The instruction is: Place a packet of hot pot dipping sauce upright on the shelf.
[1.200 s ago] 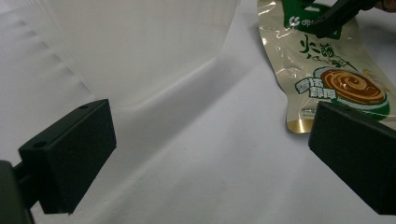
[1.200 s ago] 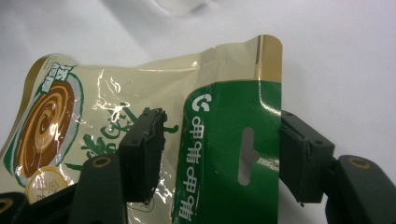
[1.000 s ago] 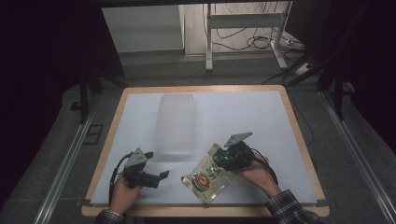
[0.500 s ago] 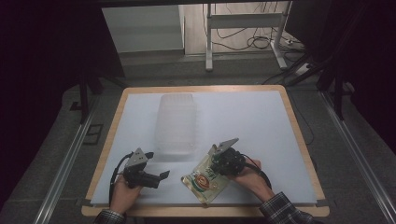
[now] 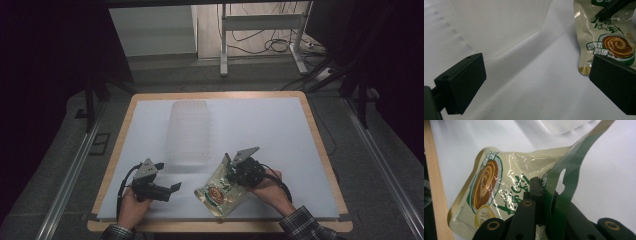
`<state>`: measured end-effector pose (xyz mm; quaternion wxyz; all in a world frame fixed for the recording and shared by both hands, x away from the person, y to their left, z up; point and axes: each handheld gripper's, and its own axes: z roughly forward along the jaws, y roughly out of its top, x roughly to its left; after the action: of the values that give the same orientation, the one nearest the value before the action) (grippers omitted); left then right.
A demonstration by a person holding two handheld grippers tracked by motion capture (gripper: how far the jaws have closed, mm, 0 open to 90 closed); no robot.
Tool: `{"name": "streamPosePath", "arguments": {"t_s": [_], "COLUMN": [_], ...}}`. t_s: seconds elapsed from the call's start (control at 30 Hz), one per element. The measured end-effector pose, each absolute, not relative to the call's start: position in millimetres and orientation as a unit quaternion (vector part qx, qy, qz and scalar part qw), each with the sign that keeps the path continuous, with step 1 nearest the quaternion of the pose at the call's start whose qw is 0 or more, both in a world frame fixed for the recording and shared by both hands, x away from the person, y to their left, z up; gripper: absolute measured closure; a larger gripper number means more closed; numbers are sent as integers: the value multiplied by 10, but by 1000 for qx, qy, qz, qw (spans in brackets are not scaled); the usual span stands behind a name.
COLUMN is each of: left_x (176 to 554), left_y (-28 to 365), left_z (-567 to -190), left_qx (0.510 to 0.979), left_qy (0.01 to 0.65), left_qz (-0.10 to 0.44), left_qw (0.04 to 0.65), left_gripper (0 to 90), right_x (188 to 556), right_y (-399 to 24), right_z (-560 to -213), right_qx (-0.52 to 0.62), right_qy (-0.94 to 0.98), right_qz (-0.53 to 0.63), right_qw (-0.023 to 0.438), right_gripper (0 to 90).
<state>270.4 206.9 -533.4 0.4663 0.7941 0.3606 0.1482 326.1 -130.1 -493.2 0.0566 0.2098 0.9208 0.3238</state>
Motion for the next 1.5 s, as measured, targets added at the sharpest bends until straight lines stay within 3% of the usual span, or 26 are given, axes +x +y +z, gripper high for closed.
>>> {"name": "streamPosePath", "arguments": {"t_s": [0.93, 1.5], "left_x": [2706, 2707], "left_y": [2082, 2085], "left_z": [-5337, -5337], "left_qx": [791, 792], "left_qy": [364, 365], "left_qz": [149, 148], "left_qw": [469, 467], "left_gripper": [10, 10], "right_x": [3150, 3256], "right_y": [-1381, -1478], "right_z": [-4310, -3910], "right_qx": [186, 183], "right_qy": [909, 899], "right_qz": [366, 382], "right_qw": [74, 113], "right_gripper": [897, 897]}}
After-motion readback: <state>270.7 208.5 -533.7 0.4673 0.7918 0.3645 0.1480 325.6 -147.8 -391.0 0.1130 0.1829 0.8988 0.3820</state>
